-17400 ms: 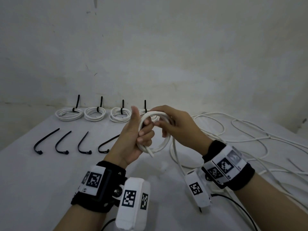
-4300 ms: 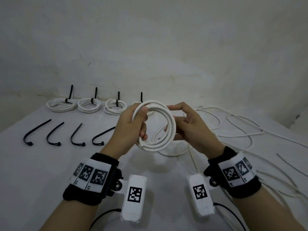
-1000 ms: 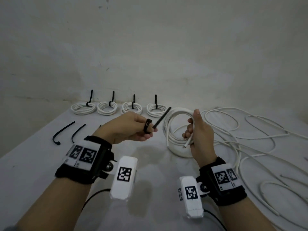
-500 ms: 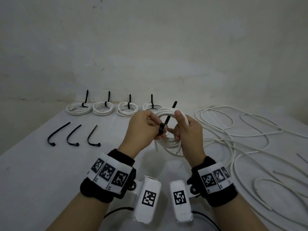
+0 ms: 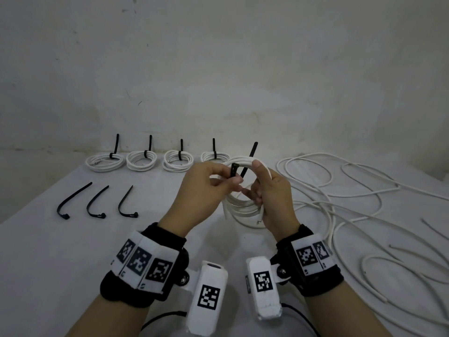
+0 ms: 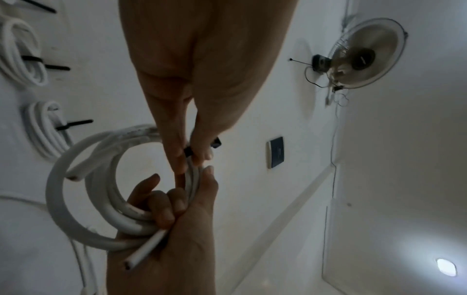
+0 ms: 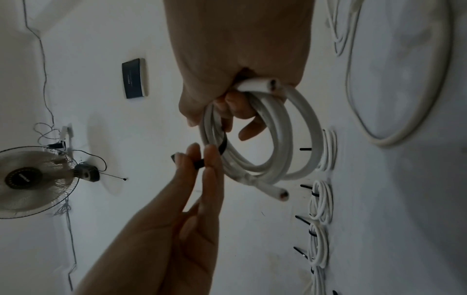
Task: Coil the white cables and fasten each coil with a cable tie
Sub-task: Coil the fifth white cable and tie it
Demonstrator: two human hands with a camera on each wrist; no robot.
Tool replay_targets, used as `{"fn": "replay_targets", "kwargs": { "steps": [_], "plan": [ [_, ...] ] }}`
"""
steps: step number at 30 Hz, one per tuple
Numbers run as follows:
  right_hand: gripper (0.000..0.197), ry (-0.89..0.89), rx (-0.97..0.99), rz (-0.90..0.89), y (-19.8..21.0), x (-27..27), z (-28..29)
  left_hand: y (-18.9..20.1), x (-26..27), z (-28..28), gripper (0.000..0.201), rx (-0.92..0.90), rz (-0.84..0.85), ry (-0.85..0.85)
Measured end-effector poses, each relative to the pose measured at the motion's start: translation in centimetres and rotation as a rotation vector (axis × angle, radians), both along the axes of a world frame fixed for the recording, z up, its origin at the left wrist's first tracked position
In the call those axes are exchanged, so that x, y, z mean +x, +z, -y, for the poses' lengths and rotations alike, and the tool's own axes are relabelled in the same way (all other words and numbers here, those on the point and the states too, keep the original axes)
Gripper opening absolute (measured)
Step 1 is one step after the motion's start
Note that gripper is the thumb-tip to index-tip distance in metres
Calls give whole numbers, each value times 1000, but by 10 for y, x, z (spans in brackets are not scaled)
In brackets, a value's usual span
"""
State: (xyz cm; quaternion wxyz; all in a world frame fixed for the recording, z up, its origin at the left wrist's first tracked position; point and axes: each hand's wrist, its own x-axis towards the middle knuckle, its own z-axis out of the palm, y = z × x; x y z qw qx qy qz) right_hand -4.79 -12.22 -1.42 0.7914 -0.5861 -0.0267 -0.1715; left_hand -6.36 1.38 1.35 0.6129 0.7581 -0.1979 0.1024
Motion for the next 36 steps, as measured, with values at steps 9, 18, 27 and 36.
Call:
{"fn": "replay_targets", "kwargs": {
  "steps": [9,18,27,36],
  "plan": [
    [26,140,-25,-3,4,-7,-6,4,10,-1,11,113,300,202],
    [28,252,50,29,10,-14,-10,-6,19,-2,20,-3,222,-8],
    [11,177,-140,102,22,0,9,-16,20,-6,4,10,299,-36],
    [11,24,-458,295,50,13,21,-4,9,-8,30,-125,153,-111]
  ]
}}
